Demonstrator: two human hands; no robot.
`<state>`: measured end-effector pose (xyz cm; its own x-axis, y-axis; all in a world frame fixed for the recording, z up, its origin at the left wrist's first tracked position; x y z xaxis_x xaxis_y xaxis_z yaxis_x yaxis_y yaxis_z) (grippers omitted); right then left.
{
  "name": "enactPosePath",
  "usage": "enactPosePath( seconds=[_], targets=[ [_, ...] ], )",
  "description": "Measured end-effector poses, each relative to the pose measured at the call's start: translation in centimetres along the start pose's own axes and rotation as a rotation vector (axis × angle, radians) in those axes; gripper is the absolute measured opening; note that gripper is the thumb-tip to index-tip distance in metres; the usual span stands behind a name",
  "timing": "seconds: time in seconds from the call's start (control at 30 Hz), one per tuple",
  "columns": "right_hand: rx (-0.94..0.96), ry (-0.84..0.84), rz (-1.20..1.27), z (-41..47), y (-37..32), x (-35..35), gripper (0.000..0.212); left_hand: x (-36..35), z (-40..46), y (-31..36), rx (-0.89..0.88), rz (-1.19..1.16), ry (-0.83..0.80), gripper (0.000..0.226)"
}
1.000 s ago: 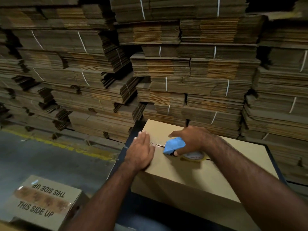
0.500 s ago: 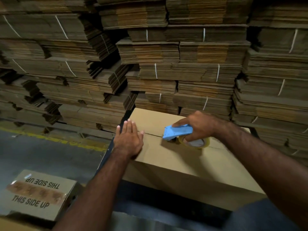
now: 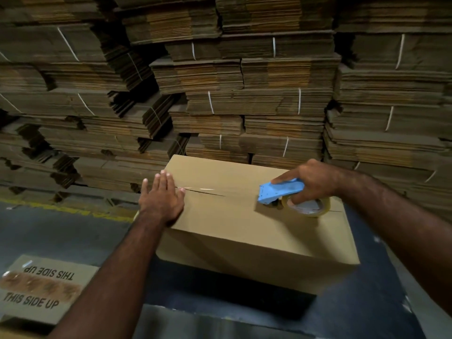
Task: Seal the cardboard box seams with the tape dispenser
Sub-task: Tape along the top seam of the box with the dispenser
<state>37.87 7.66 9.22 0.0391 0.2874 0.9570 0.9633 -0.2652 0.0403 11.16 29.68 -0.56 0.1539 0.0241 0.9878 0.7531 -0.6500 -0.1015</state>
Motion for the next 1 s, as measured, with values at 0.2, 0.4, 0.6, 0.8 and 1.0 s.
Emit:
enactPosePath(
  seconds=[0.2, 0.4, 0.6, 0.8, 1.0],
  targets=[
    [0.015, -0.007, -0.016, -0.7, 1.6, -0.6, 0.068, 0.3, 0.3, 0.0, 0.056, -0.087, -0.008, 0.072],
    [-0.047, -0.049, -0.071, 0.9, 0.4, -1.7, 0.067, -0.2, 0.3, 1.4, 0.112, -0.006, 0.016, 0.079],
    [-0.081, -0.038, -0.087, 0.3, -0.1, -1.1, 0.064, -1.0, -1.3, 6.6, -0.126, -0.13, -0.006, 0.08],
    [-0.105, -0.027, -0.106, 0.1, -0.6, -1.3, 0.065, -0.3, 0.0, 5.8, -0.064, -0.145, -0.003, 0.078],
    [-0.135, -0.032, -0.105, -0.1, -0.6, -1.3, 0.066, -0.3, -0.3, 8.0, -0.114, -0.129, -0.037, 0.077]
  ],
)
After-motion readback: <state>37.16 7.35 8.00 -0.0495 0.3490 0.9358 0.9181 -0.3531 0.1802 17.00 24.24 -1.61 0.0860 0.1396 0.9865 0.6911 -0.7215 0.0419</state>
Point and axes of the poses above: each hand's wrist, its own z-axis towards the middle knuckle, its own x-axis out of the back of the hand, y = z × x, the point moved 8 cm from there along z, towards the middle knuckle, and after that the axes turned 7 degrees about -x, right-handed, at the moved point
